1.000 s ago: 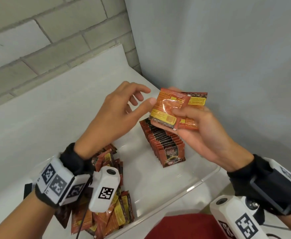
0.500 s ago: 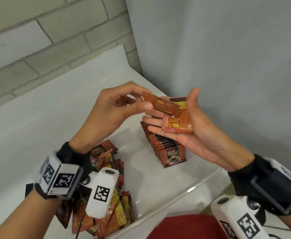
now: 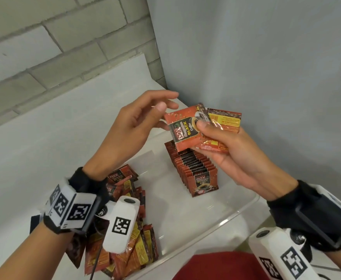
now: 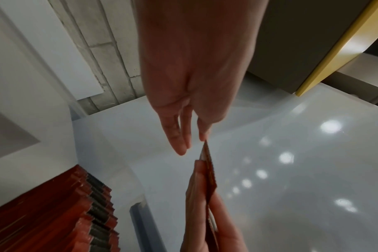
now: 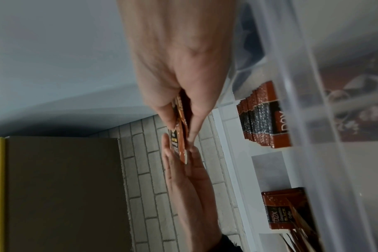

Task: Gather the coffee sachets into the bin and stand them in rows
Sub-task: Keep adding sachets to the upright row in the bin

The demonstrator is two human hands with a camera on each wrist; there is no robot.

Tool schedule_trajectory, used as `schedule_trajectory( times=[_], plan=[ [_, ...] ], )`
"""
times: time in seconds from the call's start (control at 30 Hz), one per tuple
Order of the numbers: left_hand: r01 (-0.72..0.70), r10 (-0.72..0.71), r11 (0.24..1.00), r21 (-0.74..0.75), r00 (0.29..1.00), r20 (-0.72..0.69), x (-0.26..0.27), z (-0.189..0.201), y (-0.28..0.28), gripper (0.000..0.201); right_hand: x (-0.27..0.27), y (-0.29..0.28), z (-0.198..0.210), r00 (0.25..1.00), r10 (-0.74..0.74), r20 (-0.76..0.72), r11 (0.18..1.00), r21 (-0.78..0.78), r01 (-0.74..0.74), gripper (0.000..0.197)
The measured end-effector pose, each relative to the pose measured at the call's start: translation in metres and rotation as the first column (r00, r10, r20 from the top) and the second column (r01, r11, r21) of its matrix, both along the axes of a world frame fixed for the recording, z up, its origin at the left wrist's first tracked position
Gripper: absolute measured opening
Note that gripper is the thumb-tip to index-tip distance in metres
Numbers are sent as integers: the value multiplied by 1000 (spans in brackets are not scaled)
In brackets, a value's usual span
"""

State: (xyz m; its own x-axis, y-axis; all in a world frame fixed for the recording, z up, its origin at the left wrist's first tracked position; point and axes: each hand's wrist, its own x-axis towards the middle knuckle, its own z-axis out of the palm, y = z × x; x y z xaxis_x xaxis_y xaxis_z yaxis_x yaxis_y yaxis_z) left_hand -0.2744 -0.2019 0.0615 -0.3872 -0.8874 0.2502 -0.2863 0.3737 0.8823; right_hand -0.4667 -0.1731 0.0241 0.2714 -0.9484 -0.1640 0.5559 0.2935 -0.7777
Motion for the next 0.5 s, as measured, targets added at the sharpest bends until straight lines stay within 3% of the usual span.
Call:
schedule_trajectory(
  times=[0.1,0.23,0.4,0.5],
  plan=[
    [-18,19,998,64,1000,-16,-4,5,4,31,-1,0,0,1000,-27,13,1000,-5,27,31],
    [24,-32,993,112,997,68,-7,8,6,38,0,1,-1,999,16,-44,999,-48,-19,33],
    [21,-26,999,44,993,114,-6,9,7,27,2,3,1,999,38,-25,996,-75,-40,29],
    [14,-13,1000,-20,998,66,-3,16,10,25,3,2,4,995,30,94,998,-53,-25,44]
  ],
)
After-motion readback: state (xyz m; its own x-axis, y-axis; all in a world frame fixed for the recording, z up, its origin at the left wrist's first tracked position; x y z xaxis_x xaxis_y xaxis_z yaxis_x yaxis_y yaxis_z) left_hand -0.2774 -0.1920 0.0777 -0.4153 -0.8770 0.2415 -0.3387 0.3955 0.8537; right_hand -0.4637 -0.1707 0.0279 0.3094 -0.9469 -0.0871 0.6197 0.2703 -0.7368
